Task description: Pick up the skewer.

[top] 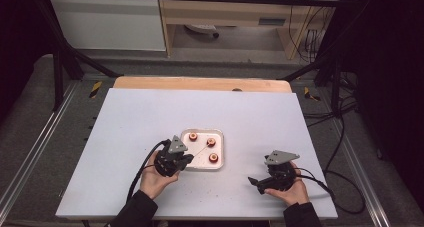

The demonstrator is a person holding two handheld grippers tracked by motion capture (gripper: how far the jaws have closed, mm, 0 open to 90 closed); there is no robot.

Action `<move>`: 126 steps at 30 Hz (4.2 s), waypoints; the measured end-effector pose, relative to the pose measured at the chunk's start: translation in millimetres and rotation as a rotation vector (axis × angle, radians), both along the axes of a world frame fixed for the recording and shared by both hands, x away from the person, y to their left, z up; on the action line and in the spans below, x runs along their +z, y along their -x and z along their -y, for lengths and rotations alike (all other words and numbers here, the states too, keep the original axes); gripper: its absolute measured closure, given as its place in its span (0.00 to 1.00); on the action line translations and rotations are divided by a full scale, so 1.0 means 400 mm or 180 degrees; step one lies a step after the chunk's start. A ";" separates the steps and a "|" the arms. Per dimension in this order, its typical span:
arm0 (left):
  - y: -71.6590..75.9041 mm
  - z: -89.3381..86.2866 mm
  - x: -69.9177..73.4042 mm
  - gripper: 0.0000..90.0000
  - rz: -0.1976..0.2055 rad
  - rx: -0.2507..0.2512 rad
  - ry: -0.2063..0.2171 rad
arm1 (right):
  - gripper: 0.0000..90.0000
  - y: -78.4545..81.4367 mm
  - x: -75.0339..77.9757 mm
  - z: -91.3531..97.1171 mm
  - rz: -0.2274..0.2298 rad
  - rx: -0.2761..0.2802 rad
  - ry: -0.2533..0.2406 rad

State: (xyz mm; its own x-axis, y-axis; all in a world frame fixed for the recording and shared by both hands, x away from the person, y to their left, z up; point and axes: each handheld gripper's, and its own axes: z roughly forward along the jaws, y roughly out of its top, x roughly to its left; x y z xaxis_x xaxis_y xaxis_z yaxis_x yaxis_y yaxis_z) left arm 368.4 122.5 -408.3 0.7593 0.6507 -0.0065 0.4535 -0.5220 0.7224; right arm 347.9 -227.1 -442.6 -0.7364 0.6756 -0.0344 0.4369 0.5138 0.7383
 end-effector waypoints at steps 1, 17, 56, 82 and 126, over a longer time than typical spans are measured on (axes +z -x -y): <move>0.001 0.000 0.001 0.98 0.0001 -0.0021 -0.0010 | 0.03 0.000 0.003 -0.005 0.0031 0.0027 0.0046; 0.018 0.034 0.020 0.98 -0.0011 -0.0315 -0.0164 | 0.07 0.011 0.036 -0.103 0.0444 0.0427 0.0561; 0.030 0.232 0.039 0.98 -0.0114 -0.0887 -0.0572 | 0.48 0.034 0.047 -0.167 0.1448 0.1483 0.1607; 0.035 0.304 0.028 0.98 -0.0193 -0.1118 -0.0744 | 0.87 0.047 0.027 -0.168 0.1710 0.2083 0.2127; -0.002 0.274 0.027 0.97 -0.0746 -0.1020 -0.1208 | 0.99 0.047 0.052 -0.229 0.2134 0.2410 0.2933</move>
